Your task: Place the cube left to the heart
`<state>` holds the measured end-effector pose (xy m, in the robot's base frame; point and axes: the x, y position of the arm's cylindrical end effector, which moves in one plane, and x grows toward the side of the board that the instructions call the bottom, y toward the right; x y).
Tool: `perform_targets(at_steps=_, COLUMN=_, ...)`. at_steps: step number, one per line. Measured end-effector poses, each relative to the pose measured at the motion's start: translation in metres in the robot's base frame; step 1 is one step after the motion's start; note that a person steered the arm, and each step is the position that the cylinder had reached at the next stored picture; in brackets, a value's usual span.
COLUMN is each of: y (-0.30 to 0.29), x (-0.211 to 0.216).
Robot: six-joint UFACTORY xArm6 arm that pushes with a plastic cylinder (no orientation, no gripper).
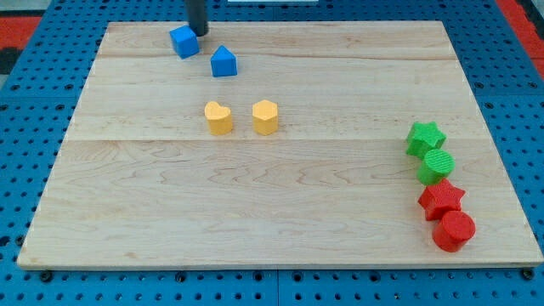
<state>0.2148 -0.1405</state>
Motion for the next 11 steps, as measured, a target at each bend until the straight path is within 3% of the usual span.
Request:
perform_targets(at_steps=1, y=-0.007, x=0.058)
perform_targets(at_steps=2, y=0.000, x=0.062)
perform_targets(at_steps=3, y=-0.009, x=0.033)
perform_targets(at_steps=5, y=-0.032, x=0.127)
perform_targets(at_steps=6, y=-0.031, x=0.151)
perform_targets(at_steps=7, y=-0.085, x=0.122)
perform_targets(at_steps=8, y=-0.101, x=0.156)
perform_targets(at_steps=10, y=-0.035, x=0.197)
perform_targets(at_steps=11, y=-0.064, x=0.195)
